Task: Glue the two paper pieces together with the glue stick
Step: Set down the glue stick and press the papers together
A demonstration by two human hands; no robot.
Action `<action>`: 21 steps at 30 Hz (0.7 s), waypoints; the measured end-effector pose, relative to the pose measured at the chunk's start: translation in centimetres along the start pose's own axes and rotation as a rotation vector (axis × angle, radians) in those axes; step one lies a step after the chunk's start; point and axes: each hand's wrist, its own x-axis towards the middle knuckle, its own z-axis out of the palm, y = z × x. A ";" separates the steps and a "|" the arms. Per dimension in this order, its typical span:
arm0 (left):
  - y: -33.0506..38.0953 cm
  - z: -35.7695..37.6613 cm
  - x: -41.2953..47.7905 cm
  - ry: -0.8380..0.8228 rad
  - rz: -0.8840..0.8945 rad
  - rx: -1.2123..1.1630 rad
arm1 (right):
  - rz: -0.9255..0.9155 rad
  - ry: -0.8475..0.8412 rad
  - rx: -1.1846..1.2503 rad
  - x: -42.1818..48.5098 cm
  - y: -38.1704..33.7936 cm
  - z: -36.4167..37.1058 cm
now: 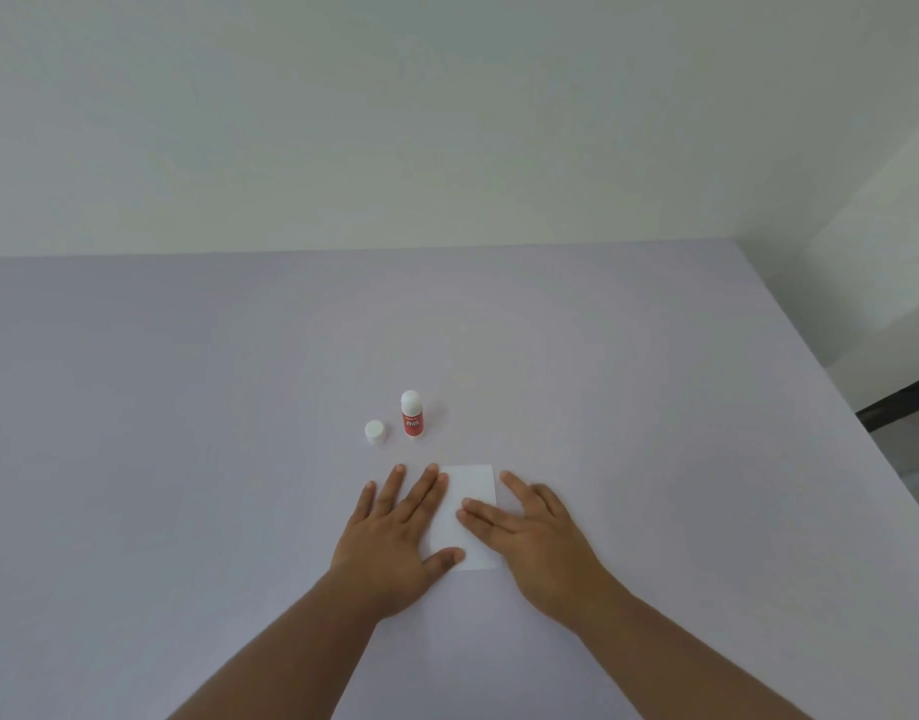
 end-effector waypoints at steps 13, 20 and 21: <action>0.0 0.0 0.0 0.000 -0.004 -0.008 | -0.176 -0.080 -0.243 0.9 1.1 -0.5; 0.0 0.0 0.0 -0.003 -0.005 -0.003 | -0.148 -0.063 -0.267 0.9 0.5 0.1; 0.0 0.0 0.0 -0.004 -0.004 -0.005 | -0.200 -0.108 -0.253 -0.3 0.2 0.7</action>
